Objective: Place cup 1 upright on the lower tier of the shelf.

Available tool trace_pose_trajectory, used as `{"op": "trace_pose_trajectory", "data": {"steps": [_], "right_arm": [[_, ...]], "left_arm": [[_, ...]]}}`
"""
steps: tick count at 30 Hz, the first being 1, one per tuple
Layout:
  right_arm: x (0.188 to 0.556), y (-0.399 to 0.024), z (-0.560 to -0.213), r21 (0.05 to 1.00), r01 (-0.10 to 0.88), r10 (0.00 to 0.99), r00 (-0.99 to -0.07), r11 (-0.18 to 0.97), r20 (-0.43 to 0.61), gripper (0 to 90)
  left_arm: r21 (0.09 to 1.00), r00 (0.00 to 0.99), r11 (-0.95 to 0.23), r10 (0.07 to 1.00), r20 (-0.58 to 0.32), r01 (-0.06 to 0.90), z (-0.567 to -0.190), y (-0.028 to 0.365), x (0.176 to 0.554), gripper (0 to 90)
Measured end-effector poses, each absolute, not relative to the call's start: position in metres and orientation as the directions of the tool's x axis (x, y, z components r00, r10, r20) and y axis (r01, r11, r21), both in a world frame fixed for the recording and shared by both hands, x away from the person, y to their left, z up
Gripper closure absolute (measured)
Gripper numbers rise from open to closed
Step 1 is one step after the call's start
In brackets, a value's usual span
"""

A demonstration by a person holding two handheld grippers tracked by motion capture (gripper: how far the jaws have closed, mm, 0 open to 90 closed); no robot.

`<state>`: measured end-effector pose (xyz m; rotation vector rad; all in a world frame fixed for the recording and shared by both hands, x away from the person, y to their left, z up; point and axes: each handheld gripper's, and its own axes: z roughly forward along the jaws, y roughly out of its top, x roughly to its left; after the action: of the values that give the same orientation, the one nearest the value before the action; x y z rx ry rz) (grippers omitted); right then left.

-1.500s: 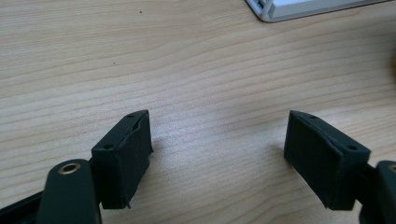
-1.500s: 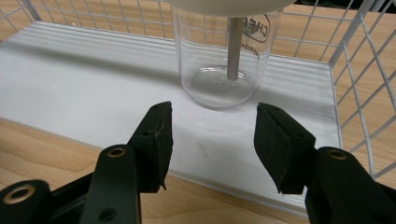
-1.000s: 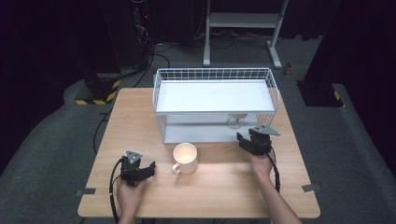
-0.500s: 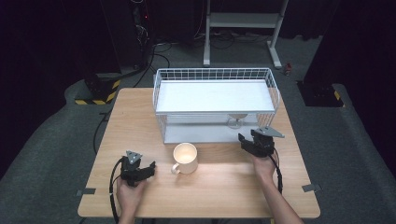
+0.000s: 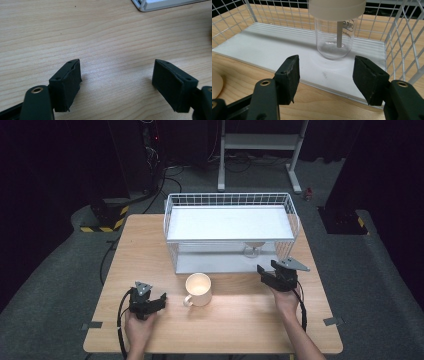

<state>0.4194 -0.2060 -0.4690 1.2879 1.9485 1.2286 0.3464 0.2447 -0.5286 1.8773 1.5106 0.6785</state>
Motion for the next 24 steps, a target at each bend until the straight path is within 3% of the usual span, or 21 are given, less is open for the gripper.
{"op": "trace_pose_trajectory", "data": {"steps": [24], "right_arm": [[0.404, -0.221, -0.470, 0.882, 0.454, 0.897, -0.433, 0.130, 0.090, 37.5]], "left_arm": [[0.742, 0.211, -0.147, 0.977, 0.007, 0.654, -0.529, 0.245, 0.346, 23.3]]}}
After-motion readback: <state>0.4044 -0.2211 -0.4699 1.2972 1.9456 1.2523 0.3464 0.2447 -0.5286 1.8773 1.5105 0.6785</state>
